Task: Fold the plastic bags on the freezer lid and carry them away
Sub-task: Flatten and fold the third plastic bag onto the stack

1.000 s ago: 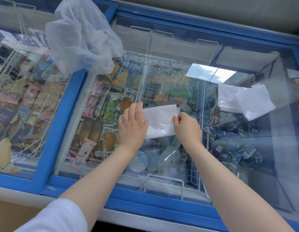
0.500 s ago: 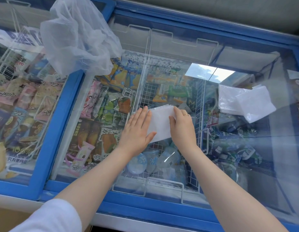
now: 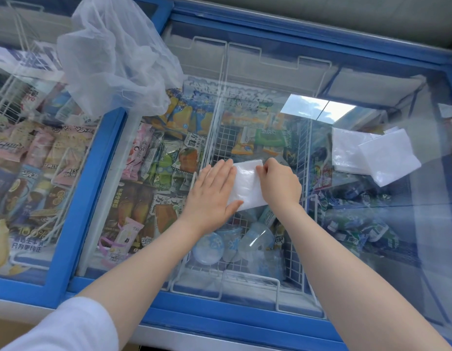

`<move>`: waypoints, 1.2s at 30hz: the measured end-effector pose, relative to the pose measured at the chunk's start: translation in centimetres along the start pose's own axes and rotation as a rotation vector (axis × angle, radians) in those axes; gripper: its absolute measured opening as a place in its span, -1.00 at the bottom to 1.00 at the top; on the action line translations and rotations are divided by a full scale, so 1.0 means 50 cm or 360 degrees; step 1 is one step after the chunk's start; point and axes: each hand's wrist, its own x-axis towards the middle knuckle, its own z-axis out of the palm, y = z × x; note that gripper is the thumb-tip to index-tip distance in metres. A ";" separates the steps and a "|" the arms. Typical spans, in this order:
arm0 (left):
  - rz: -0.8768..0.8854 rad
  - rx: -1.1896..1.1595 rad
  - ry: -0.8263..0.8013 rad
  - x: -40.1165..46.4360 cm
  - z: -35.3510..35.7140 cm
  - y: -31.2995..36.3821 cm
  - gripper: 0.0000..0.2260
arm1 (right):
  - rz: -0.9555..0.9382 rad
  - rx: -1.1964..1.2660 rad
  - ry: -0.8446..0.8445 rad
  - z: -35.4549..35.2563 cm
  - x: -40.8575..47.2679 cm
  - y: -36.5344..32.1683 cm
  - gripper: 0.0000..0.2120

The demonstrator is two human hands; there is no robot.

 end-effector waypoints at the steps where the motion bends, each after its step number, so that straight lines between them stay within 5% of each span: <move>1: 0.0026 0.0018 -0.0054 -0.006 0.003 0.001 -0.38 | 0.0005 -0.0030 0.0020 0.002 0.002 -0.003 -0.70; 7: -0.0082 -0.0074 -0.0167 -0.008 0.014 -0.009 -0.41 | -0.0034 -0.0281 0.0083 0.001 -0.003 -0.009 -0.75; 11: -0.0064 -0.0106 -0.0198 -0.006 0.012 -0.011 -0.42 | -0.0795 -0.0218 0.0488 0.029 -0.032 -0.031 -0.58; 13: -0.0086 -0.0122 -0.0193 -0.007 0.007 -0.008 -0.37 | -0.1015 -0.0078 0.0197 0.048 -0.052 -0.046 -0.49; 16: -0.0195 -0.0100 -0.0208 -0.013 0.003 -0.006 -0.34 | -0.0927 -0.0158 -0.0052 0.079 -0.059 -0.035 -0.32; 24: -0.0136 0.0007 -0.0299 -0.021 0.003 -0.027 -0.23 | -0.0814 -0.0491 0.0065 0.069 -0.032 0.028 -0.42; 31: -0.0159 -0.0029 -0.0231 -0.031 -0.004 -0.038 -0.35 | -0.0551 -0.0647 0.0128 0.047 -0.030 0.042 -0.44; 36: -0.0182 -0.0019 -0.0221 -0.029 -0.003 -0.038 -0.27 | -0.1130 -0.0459 0.0100 0.077 -0.061 -0.017 -0.46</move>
